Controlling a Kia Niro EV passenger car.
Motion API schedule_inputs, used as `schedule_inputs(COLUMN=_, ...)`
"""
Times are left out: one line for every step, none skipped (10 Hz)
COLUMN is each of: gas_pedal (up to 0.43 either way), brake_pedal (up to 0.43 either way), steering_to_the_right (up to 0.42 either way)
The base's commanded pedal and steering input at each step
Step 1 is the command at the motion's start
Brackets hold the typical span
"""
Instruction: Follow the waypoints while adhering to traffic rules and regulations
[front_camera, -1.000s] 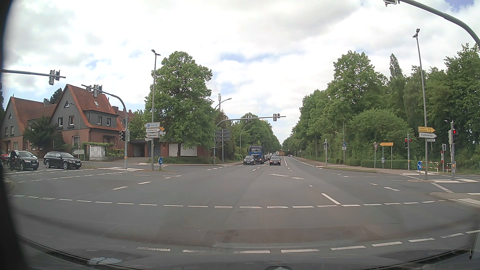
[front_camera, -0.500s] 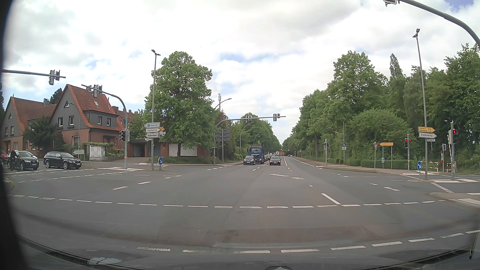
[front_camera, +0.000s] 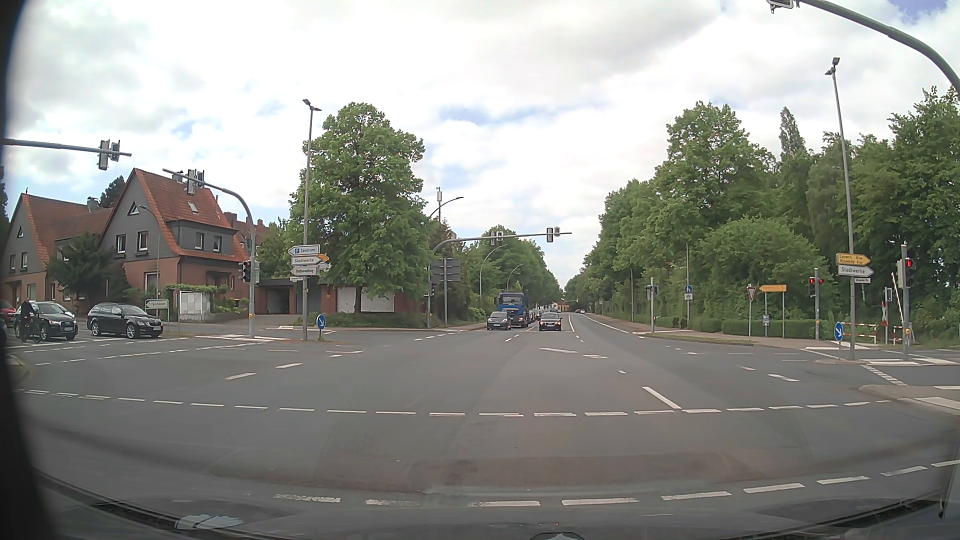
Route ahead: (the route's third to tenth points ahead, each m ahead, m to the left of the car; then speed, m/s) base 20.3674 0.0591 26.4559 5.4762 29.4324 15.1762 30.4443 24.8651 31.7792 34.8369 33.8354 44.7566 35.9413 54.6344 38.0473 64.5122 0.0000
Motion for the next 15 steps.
schedule_inputs(gas_pedal=0.000, brake_pedal=0.000, steering_to_the_right=0.008)
schedule_inputs(gas_pedal=0.000, brake_pedal=0.000, steering_to_the_right=0.008)
schedule_inputs(gas_pedal=0.000, brake_pedal=0.000, steering_to_the_right=0.008)
schedule_inputs(gas_pedal=0.000, brake_pedal=0.000, steering_to_the_right=0.008)
schedule_inputs(gas_pedal=0.000, brake_pedal=0.000, steering_to_the_right=0.008)
schedule_inputs(gas_pedal=0.000, brake_pedal=0.000, steering_to_the_right=0.008)
schedule_inputs(gas_pedal=0.000, brake_pedal=0.000, steering_to_the_right=0.008)
schedule_inputs(gas_pedal=0.000, brake_pedal=0.000, steering_to_the_right=0.008)
schedule_inputs(gas_pedal=0.000, brake_pedal=0.000, steering_to_the_right=0.008)
schedule_inputs(gas_pedal=0.000, brake_pedal=0.000, steering_to_the_right=0.008)
schedule_inputs(gas_pedal=0.000, brake_pedal=0.000, steering_to_the_right=0.008)
schedule_inputs(gas_pedal=0.000, brake_pedal=0.000, steering_to_the_right=0.008)
schedule_inputs(gas_pedal=0.000, brake_pedal=0.000, steering_to_the_right=0.008)
schedule_inputs(gas_pedal=0.000, brake_pedal=0.000, steering_to_the_right=0.008)
schedule_inputs(gas_pedal=0.000, brake_pedal=0.000, steering_to_the_right=0.008)
